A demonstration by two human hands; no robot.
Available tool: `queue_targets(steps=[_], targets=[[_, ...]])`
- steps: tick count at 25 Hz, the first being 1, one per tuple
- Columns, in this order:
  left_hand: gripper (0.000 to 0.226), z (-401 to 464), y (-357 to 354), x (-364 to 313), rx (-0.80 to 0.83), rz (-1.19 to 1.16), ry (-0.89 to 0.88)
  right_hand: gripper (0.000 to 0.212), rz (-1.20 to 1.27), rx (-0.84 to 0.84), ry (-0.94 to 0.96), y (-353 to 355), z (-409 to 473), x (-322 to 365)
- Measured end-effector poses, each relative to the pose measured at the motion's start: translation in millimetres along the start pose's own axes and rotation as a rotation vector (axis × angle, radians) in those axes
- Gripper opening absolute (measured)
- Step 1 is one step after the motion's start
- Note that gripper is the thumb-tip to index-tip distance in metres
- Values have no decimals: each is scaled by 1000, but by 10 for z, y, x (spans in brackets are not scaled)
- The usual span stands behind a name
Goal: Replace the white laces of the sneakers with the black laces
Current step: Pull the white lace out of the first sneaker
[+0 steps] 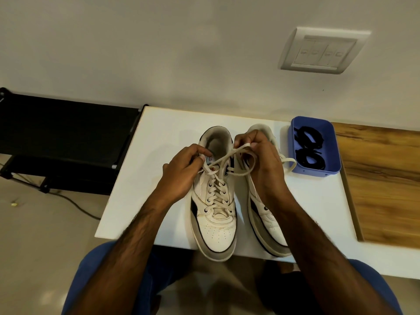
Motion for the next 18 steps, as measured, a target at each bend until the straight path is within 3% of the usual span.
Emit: queue_targets(steps=[2, 4, 7, 10, 14, 16, 18], targets=[[27, 11, -7, 7, 5, -18, -3, 19, -98, 9, -18, -63, -29, 6], [27, 28, -21, 23, 14, -36, -9, 11, -429, 44, 48, -173, -64, -17], [28, 43, -28, 41, 18, -41, -25, 19, -943, 101, 167, -291, -51, -116], [30, 45, -33, 43, 25, -34, -39, 20, -1122, 72, 133, -262, -8, -194], [29, 20, -22, 17, 17, -12, -28, 11, -1032, 37, 150, -284, -22, -203], [29, 16, -17, 6, 14, -2, -13, 7, -721, -48, 86, -150, -15, -165], [28, 12, -12, 4, 14, -4, -19, 13, -260, -125, 28, 21, -1, -91]])
Point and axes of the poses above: each hand's wrist, its own z-axis towards the middle knuckle, its own y-axis out of the back of the hand, x = y × z, the point moved 9 cm from there along z, towards the middle knuckle, and after that the axes turned 7 degrees about z, right-handed, at the moved point
